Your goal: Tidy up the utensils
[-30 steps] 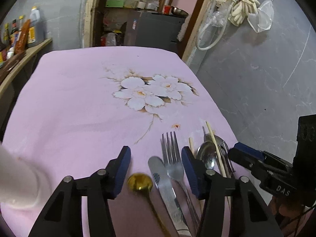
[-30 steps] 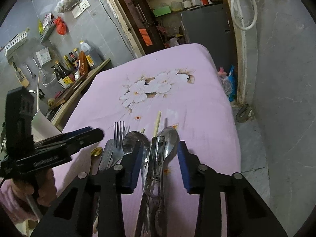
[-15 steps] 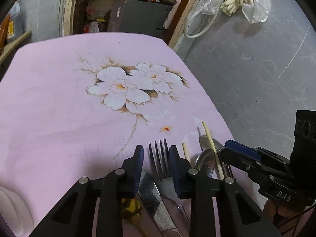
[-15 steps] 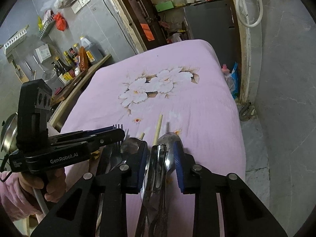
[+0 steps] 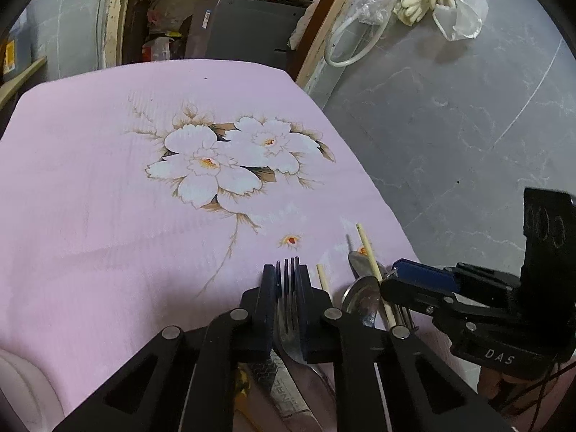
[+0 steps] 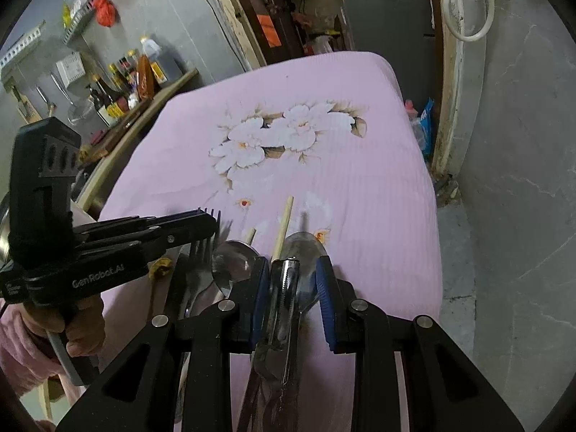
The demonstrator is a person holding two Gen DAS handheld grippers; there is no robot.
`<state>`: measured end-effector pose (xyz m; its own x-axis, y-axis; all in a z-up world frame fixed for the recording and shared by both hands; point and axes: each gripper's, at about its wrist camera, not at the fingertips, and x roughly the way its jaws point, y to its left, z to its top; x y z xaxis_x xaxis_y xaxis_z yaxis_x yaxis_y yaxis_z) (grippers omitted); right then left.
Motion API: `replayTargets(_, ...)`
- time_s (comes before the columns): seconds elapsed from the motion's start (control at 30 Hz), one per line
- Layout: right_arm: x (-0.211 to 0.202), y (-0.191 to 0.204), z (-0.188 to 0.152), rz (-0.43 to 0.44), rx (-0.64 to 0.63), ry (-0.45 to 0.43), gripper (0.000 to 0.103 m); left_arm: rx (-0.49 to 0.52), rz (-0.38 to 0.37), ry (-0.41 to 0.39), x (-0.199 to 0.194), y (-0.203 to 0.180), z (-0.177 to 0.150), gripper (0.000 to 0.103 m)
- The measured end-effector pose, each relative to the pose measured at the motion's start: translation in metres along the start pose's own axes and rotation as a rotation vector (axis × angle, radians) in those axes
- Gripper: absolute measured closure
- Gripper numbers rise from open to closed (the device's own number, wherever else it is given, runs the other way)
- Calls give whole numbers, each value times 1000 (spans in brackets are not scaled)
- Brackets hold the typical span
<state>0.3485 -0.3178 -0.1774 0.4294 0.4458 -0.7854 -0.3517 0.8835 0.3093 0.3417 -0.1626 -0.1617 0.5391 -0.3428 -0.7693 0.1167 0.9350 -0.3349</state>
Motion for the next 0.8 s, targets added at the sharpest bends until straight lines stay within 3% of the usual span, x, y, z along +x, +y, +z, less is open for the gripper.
replayTargets(0.13,-1,3,0,-16,-4,17,80,0,8,-2,-4,-1,0,98)
replayTargets(0.17,-2,2,0,-15,0,15,86,3,10,-3,-6,-2,1,98)
replayTargets(0.3,-5,-2,-2,6,36,11,89,21,28,-18,-14,-7,1,100)
replayTargets(0.5,-22,-3,-11,39,86,-49,91,32,58,-56,-32,-12,0,100)
replayTargets(0.8,-72,13,-23,44,68,-199,92,60,140,-261,-96,-22,-15,100)
